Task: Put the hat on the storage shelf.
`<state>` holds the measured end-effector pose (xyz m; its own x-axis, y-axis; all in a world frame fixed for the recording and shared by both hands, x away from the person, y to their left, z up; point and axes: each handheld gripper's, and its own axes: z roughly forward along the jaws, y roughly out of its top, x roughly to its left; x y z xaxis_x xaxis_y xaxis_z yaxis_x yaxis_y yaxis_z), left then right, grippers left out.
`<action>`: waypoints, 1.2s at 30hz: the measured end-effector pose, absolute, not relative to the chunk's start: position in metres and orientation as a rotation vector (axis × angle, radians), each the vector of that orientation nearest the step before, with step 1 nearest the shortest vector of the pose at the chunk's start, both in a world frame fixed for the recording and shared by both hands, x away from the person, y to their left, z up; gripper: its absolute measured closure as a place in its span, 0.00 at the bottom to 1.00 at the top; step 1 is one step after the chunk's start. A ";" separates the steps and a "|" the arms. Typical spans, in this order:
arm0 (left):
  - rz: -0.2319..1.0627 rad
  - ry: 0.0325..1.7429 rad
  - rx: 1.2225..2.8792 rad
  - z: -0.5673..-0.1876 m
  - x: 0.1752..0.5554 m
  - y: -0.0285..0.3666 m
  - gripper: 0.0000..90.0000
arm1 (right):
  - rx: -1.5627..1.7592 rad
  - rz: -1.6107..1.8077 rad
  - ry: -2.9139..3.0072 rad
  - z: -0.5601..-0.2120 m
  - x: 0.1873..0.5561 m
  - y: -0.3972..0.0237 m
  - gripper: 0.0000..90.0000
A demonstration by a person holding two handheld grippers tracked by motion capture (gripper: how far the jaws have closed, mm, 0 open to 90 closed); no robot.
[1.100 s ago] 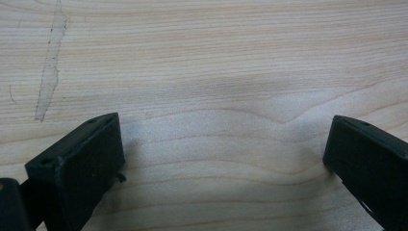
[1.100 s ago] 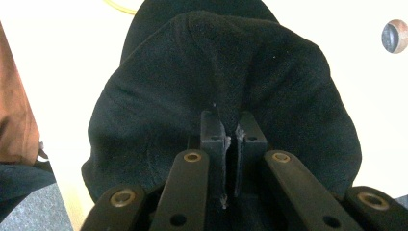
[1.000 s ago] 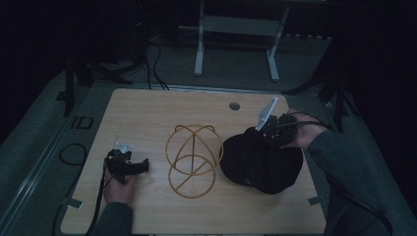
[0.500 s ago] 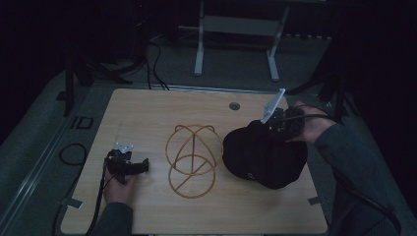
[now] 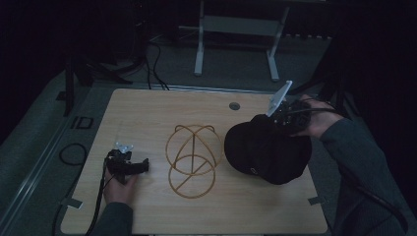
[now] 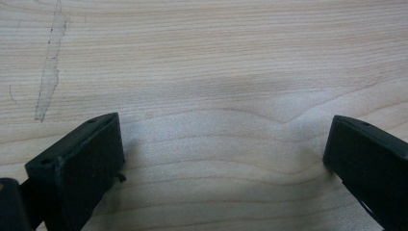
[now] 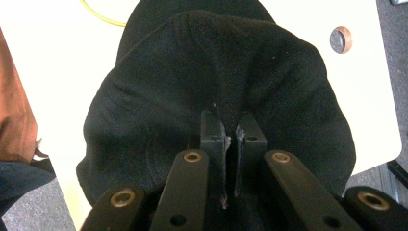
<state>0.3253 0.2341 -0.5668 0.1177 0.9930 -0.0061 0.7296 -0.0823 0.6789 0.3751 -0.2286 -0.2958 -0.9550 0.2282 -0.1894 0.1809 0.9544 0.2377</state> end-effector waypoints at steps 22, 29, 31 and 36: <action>0.646 1.664 1.872 -0.567 0.325 0.234 0.00 | 0.297 0.381 2.862 -0.268 0.373 -0.234 0.95; 0.646 1.665 1.870 -0.567 0.325 0.234 0.00 | 0.299 0.412 2.852 -0.260 0.371 -0.237 0.95; 0.646 1.664 1.872 -0.567 0.325 0.234 0.00 | 0.297 0.421 2.849 -0.258 0.371 -0.238 0.95; 0.646 1.664 1.870 -0.567 0.325 0.234 0.00 | 0.292 0.448 2.843 -0.255 0.370 -0.239 0.95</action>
